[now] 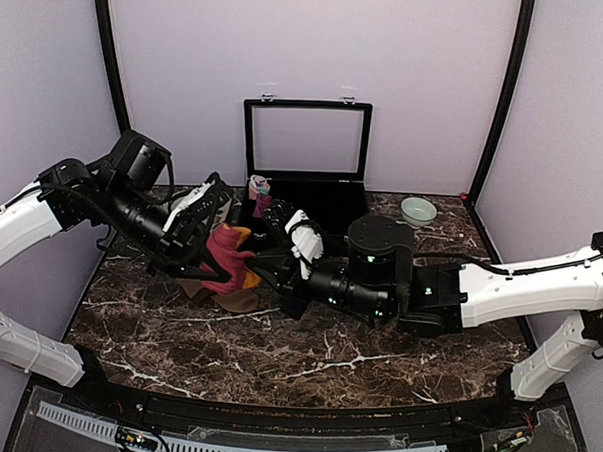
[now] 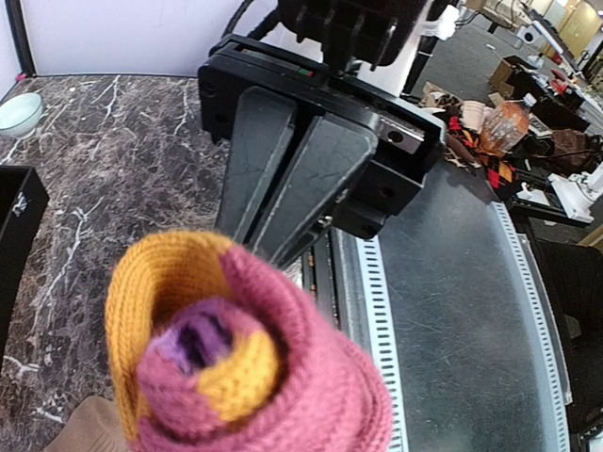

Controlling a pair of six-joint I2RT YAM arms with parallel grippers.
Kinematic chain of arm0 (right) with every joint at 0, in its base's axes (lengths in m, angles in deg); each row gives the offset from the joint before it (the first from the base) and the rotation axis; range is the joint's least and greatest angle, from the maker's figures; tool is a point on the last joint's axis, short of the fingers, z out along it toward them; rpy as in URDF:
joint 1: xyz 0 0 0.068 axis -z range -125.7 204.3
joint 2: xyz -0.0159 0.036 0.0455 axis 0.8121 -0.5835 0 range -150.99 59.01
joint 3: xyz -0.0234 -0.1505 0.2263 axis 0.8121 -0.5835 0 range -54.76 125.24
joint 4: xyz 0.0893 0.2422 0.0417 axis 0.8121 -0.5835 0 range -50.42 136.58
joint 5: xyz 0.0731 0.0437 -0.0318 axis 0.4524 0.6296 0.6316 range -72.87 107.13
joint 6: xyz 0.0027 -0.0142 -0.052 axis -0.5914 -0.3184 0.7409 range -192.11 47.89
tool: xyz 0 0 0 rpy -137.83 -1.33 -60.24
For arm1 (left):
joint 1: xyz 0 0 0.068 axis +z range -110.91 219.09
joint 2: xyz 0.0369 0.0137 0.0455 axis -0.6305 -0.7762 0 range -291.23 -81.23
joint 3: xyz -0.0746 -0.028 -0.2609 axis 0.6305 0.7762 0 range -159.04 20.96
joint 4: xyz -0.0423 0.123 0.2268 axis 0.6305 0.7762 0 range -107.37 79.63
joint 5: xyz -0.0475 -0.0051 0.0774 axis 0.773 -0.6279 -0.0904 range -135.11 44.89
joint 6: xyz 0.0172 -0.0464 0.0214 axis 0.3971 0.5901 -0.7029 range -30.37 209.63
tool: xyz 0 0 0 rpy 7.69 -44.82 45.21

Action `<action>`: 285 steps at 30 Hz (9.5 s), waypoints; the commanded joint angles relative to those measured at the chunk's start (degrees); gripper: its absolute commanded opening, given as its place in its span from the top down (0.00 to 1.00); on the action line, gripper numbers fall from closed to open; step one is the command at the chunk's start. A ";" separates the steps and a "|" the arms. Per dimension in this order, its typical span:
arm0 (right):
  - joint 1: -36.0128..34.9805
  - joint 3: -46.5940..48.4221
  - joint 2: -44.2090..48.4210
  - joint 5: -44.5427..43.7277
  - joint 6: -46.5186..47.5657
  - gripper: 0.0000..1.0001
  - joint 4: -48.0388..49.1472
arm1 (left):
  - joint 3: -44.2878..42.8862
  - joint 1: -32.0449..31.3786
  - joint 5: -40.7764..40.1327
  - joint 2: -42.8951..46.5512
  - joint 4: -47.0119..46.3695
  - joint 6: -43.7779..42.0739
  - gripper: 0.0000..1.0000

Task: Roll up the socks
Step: Roll the sock.

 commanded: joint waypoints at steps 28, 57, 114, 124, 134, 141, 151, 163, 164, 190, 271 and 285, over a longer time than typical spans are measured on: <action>-2.90 4.70 -5.06 20.42 -0.56 0.66 24.59 | -0.06 0.27 21.38 1.63 6.13 -3.51 1.00; 1.46 8.41 6.70 33.33 11.87 0.33 -9.08 | 2.28 0.83 27.81 1.57 5.85 -1.55 1.00; 8.25 21.21 -8.34 40.50 7.61 1.00 -20.22 | -4.48 0.82 11.61 0.86 3.91 -3.97 0.82; 5.82 18.34 -8.10 11.60 0.13 1.00 -17.82 | -8.31 0.83 -2.63 2.36 4.93 -10.92 0.35; 1.87 23.67 -15.20 -1.34 -11.41 1.00 -13.88 | -0.79 0.66 -31.39 4.13 -13.07 -11.33 0.56; 1.59 21.96 -15.41 -1.67 -19.92 1.00 -6.36 | 4.48 0.21 -30.14 6.29 -13.23 -13.55 0.70; 1.20 22.12 -16.66 1.21 -21.09 1.00 -2.64 | 8.12 -0.57 -31.10 7.49 -13.11 -13.46 0.49; -0.56 23.64 -17.69 -5.62 -24.66 1.00 -3.05 | 12.29 -0.57 -49.51 8.88 -22.30 -16.05 0.75; -0.59 24.13 -17.95 -5.72 -25.66 1.00 -3.03 | 12.49 -0.57 -49.47 8.84 -22.45 -16.51 0.84; -0.33 7.59 1.06 22.42 1.65 0.50 0.11 | -2.27 0.49 23.63 3.03 3.57 -2.98 1.00; -2.20 10.84 0.51 8.43 4.03 0.62 -2.48 | -1.11 2.16 22.40 6.46 -0.91 -1.28 1.00; -0.81 11.36 5.03 -4.61 3.80 0.04 -8.01 | 1.59 2.16 9.16 7.71 -6.97 0.45 1.00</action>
